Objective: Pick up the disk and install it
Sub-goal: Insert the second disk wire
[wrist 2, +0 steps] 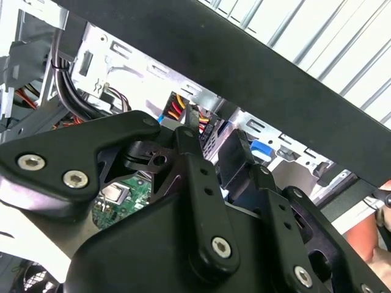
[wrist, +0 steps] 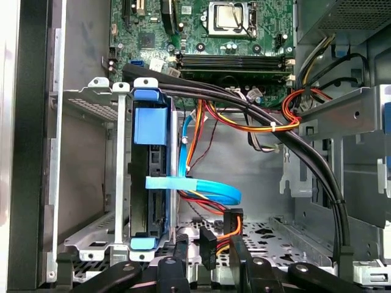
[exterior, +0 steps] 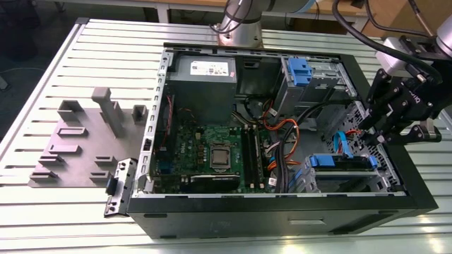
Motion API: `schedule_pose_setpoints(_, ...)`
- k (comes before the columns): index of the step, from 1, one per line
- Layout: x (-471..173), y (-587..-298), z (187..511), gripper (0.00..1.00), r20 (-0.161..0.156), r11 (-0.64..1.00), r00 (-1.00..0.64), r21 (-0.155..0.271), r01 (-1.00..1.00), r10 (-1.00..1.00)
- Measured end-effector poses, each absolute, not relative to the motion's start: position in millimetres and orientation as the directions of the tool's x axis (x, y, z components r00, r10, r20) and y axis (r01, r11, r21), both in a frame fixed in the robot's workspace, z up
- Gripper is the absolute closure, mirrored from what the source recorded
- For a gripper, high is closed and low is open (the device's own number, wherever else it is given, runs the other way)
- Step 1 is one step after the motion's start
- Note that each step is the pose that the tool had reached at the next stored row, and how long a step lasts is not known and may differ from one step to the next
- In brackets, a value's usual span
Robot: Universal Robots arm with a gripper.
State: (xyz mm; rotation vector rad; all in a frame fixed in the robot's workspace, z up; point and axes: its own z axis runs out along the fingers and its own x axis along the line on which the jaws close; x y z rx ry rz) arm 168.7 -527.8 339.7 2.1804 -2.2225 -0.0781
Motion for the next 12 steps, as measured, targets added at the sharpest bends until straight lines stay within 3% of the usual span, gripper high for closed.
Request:
schedule_pose_setpoints(10,168.7,-527.8,341.4,0.61,-0.016,0.019,-0.02,0.055,-0.998,-1.0)
schedule_pose_setpoints(12,168.7,-527.8,341.5,0.74,-0.016,0.019,-0.02,0.055,-0.998,-1.0)
